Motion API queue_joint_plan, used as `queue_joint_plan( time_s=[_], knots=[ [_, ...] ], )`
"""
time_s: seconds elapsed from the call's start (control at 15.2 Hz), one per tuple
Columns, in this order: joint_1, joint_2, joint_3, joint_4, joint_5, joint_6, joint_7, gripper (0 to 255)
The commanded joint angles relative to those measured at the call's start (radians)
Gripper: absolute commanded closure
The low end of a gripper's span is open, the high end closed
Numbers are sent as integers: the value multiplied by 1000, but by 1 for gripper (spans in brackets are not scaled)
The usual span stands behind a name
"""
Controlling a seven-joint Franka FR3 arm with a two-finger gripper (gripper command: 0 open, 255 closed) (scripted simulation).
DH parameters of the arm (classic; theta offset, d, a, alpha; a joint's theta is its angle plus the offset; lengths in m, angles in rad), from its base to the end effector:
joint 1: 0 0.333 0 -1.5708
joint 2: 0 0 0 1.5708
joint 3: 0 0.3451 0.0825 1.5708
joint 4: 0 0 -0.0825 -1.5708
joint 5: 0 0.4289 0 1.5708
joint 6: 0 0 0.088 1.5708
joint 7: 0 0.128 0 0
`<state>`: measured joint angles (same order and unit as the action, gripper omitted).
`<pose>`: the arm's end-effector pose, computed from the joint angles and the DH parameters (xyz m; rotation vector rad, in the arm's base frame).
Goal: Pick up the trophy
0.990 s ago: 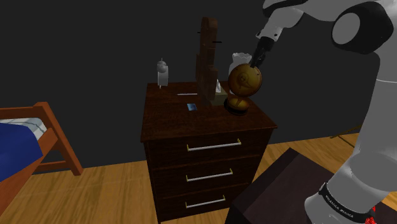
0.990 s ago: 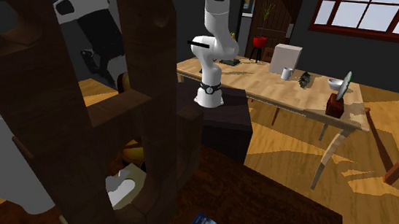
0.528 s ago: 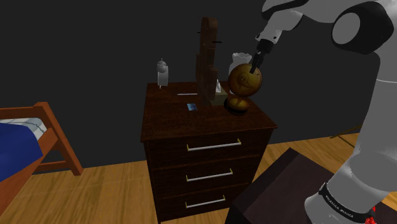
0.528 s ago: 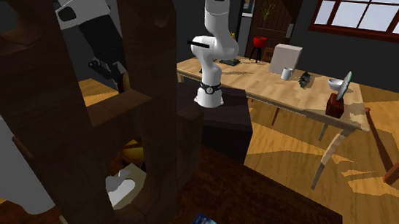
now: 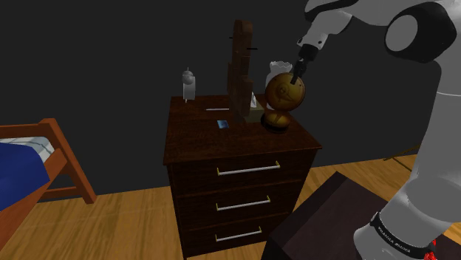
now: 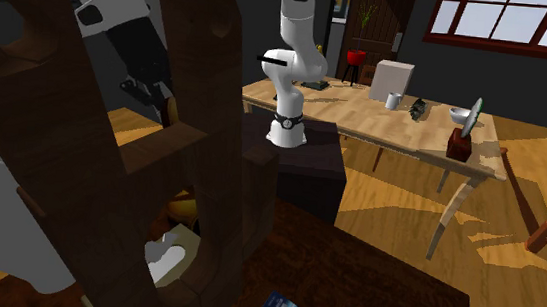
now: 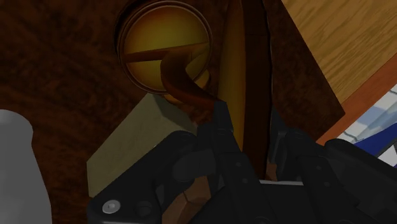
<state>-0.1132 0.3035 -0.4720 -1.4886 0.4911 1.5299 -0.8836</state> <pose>0.6100 -0.2861 0.5038 -2.7032 -0.3598 -0.0960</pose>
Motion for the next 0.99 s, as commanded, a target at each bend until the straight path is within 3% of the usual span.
queue_joint_plan(
  time_s=[0.0,0.92],
  knots=[
    [-1,-2,0,21,0,-20,9,255],
    [-35,27,-2,222,18,-185,62,255]
  ],
)
